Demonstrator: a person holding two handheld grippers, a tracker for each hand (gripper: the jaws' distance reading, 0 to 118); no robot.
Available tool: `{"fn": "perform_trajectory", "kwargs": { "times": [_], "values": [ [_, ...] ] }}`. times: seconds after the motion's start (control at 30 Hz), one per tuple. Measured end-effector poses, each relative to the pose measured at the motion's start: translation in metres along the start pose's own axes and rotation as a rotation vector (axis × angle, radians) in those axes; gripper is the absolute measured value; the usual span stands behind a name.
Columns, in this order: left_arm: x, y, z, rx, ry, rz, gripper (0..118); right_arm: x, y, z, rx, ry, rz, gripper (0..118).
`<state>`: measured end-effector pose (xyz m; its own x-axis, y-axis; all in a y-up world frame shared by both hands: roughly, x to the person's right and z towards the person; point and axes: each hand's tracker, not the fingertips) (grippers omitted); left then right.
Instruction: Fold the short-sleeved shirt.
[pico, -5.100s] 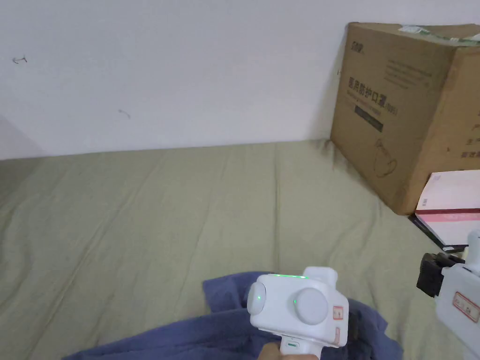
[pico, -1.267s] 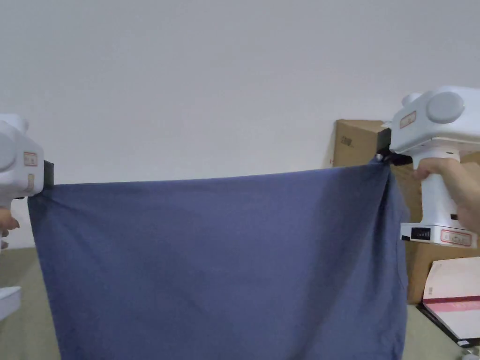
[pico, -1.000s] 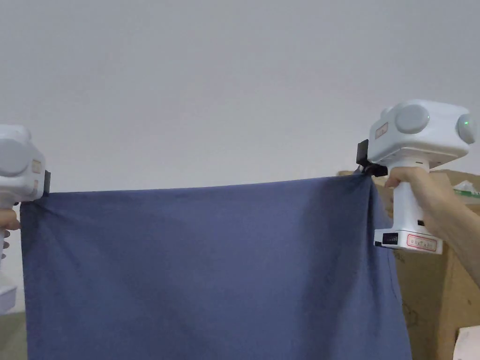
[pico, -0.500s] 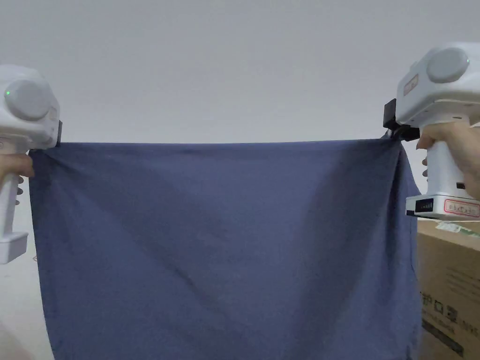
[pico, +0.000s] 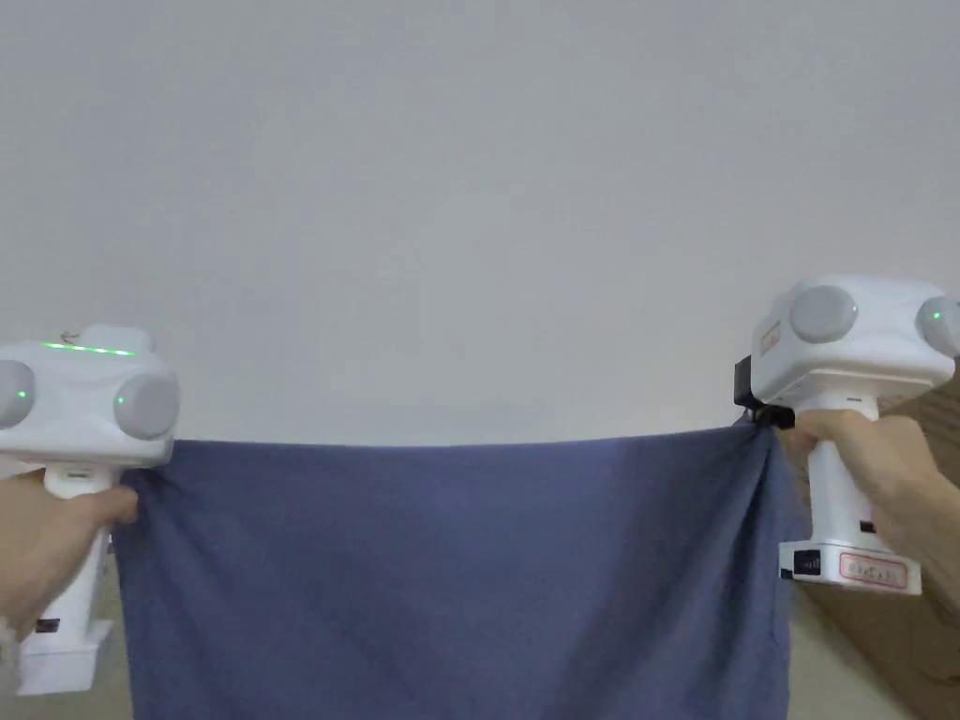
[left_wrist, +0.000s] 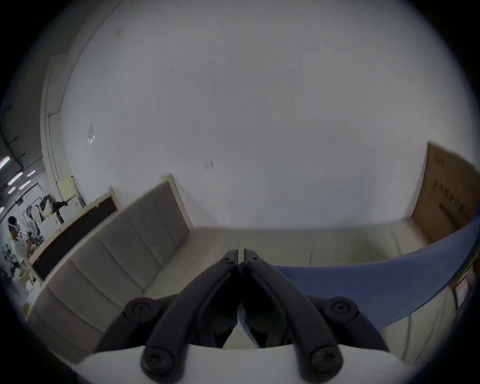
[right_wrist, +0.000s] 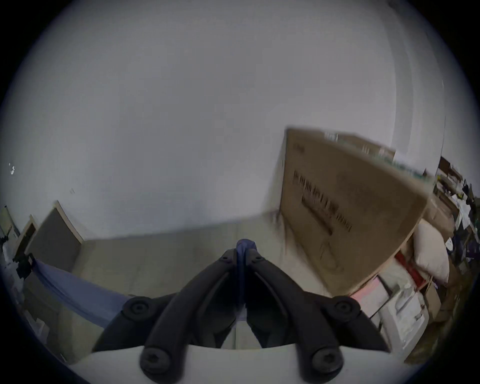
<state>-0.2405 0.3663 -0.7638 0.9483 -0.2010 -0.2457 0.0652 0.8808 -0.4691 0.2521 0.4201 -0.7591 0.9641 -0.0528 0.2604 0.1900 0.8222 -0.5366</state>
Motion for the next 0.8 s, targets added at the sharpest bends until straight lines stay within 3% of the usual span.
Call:
{"fn": "perform_trajectory", "kwargs": {
  "times": [0.2, 0.37, 0.47, 0.57, 0.67, 0.8],
  "values": [
    [0.044, -0.123, -0.079, -0.221, -0.017, 0.008, 2, 0.009, -0.12, -0.122, -0.271, -0.031, -0.001, 5],
    [0.057, -0.203, -0.117, -0.369, -0.005, -0.009, 2, 0.021, -0.2, -0.164, -0.392, -0.047, -0.023, 5],
    [0.052, -0.222, -0.106, -0.395, -0.028, -0.075, 2, 0.032, -0.217, -0.156, -0.414, -0.046, -0.021, 5],
    [0.037, -0.23, -0.075, -0.37, -0.049, -0.058, 2, 0.043, -0.229, -0.131, -0.406, -0.055, -0.015, 5],
    [0.014, -0.238, -0.037, -0.367, -0.088, 0.014, 2, 0.055, -0.247, -0.084, -0.398, -0.026, -0.042, 5],
    [-0.013, -0.263, 0.038, -0.357, -0.104, 0.004, 2, 0.074, -0.282, -0.001, -0.368, -0.005, -0.088, 5]
  ]
}}
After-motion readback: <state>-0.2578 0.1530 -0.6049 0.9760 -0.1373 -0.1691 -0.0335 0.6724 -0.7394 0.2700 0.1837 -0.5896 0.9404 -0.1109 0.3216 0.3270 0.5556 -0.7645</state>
